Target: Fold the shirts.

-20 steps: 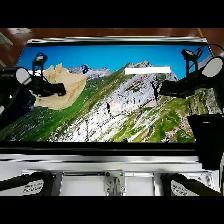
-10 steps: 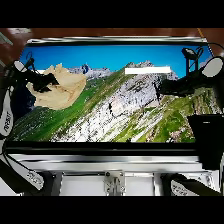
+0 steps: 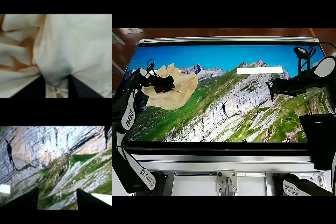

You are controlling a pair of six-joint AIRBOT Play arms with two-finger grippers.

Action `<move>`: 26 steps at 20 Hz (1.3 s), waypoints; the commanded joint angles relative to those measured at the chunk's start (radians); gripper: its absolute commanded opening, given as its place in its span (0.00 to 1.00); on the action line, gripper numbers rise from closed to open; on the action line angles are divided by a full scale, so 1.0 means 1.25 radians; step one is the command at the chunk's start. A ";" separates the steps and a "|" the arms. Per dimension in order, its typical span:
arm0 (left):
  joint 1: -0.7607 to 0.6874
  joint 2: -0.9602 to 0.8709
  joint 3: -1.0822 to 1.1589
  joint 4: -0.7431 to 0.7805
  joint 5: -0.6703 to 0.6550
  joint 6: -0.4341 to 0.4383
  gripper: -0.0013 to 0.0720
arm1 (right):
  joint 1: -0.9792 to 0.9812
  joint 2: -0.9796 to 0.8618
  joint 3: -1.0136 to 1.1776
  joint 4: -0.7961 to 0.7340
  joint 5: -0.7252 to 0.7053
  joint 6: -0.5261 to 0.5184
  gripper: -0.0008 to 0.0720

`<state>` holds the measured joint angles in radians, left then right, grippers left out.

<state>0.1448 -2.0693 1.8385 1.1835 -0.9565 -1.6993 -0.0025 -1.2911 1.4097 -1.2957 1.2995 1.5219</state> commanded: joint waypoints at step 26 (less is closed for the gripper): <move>-0.582 0.632 -0.074 -0.006 -0.177 0.045 0.07 | -0.001 0.283 0.069 -0.202 0.204 -0.054 0.82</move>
<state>-0.4625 -1.2690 1.8706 1.1141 -1.1870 -1.6119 -0.0029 -0.9707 1.4967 -1.4475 1.3956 1.4544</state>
